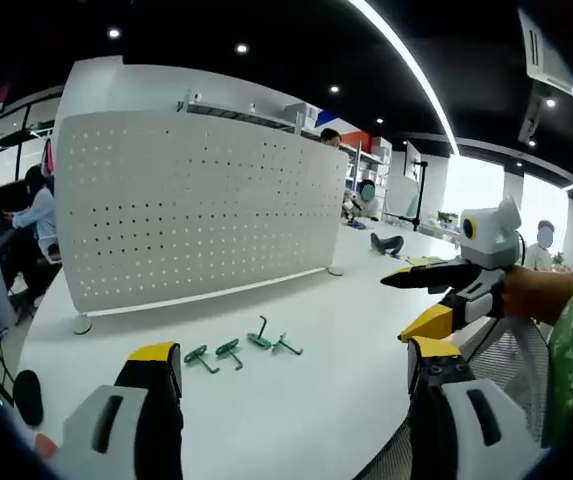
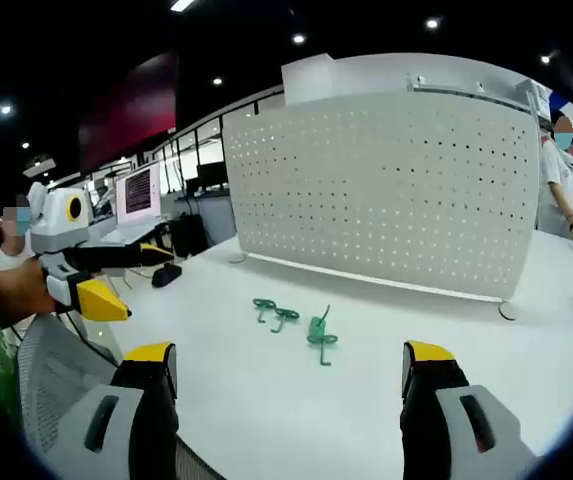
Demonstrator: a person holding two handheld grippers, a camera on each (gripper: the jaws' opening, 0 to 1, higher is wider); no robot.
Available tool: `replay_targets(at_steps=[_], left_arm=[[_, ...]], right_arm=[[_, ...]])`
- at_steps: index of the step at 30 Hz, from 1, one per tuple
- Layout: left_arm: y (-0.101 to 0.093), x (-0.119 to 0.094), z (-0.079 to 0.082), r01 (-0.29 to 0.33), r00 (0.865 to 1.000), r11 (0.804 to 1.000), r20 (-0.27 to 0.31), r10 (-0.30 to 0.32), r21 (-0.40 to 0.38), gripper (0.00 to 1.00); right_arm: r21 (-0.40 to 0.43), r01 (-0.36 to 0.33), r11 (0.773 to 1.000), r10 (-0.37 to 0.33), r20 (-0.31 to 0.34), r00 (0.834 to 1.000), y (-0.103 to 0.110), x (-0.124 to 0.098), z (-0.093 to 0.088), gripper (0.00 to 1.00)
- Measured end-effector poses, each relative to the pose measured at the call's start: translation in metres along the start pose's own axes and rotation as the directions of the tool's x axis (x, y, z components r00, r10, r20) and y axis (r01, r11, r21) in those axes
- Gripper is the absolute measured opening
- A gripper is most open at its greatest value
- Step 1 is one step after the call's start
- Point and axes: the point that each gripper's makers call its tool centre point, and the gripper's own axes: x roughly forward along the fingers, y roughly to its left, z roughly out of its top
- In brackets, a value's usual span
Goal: Insert the hook assembly into the mounting plate slot until the hook locks in place.
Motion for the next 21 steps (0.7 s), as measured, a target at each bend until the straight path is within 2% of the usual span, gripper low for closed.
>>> replay_targets(at_steps=[21], left_arm=[[-0.0049, -0.0009, -0.0028, 0.007, 1.000, 1.000, -0.002, -0.007, -0.007, 0.94]], right_arm=[[-0.005, -0.004, 1.000, 0.004, -0.009, 1.000, 0.0018, -0.0015, -0.0016, 0.94]])
